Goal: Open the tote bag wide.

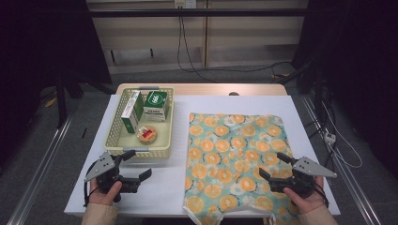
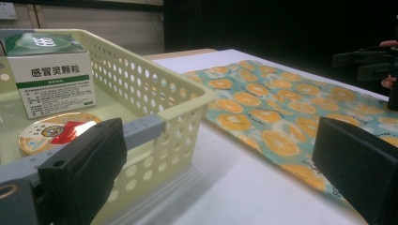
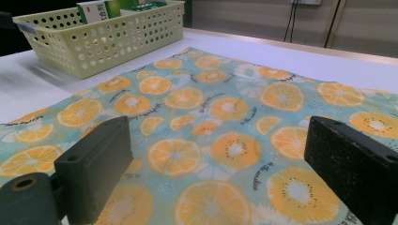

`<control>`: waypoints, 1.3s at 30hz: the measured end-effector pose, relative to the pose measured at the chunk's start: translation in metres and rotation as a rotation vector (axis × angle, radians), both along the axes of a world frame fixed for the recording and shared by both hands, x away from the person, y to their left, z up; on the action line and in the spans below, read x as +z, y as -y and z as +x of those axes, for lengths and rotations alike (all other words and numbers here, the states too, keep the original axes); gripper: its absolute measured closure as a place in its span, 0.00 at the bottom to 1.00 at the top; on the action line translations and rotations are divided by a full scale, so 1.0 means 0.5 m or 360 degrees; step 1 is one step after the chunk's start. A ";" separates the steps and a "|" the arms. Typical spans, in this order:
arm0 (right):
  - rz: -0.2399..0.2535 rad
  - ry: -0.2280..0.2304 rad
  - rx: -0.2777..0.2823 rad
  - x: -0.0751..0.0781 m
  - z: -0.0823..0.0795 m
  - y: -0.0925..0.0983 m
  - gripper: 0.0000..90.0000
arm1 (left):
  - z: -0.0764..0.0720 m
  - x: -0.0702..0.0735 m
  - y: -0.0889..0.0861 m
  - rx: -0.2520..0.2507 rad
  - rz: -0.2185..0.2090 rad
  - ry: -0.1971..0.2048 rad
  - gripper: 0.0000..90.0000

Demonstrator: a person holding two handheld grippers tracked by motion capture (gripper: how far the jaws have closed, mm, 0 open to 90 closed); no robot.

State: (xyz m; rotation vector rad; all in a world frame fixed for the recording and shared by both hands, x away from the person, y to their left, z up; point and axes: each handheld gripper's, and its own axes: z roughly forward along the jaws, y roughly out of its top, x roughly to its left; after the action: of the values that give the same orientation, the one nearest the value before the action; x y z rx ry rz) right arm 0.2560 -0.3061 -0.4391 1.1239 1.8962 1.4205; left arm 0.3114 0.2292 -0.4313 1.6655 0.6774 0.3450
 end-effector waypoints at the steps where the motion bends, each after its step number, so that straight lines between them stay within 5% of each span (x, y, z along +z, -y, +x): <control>1: -0.0010 -0.0005 0.0002 0.001 0.001 -0.001 0.08 | 0.000 0.000 0.000 0.0000 0.0001 0.0000 0.03; 13: -0.0142 -0.0108 0.0025 0.015 0.035 -0.022 0.09 | 0.001 -0.002 0.005 -0.0024 0.0053 0.0012 0.03; 21: -0.0251 -0.0268 0.0077 0.009 0.074 -0.061 0.14 | -0.003 0.001 0.009 -0.0029 0.0051 0.0025 0.03; 22: -0.0310 -0.0296 0.0089 0.005 0.084 -0.072 0.14 | -0.003 0.001 0.010 -0.0031 0.0048 0.0029 0.03; 39: -0.0521 -0.0487 0.0135 -0.042 0.129 -0.113 0.13 | -0.001 -0.002 0.011 -0.0037 0.0044 0.0019 0.03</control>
State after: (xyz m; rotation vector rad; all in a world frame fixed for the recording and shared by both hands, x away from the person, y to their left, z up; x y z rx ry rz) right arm 0.3205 -0.2496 -0.4599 1.1582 2.3115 0.9687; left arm 0.3110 0.2239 -0.4323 1.6953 0.6464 0.3488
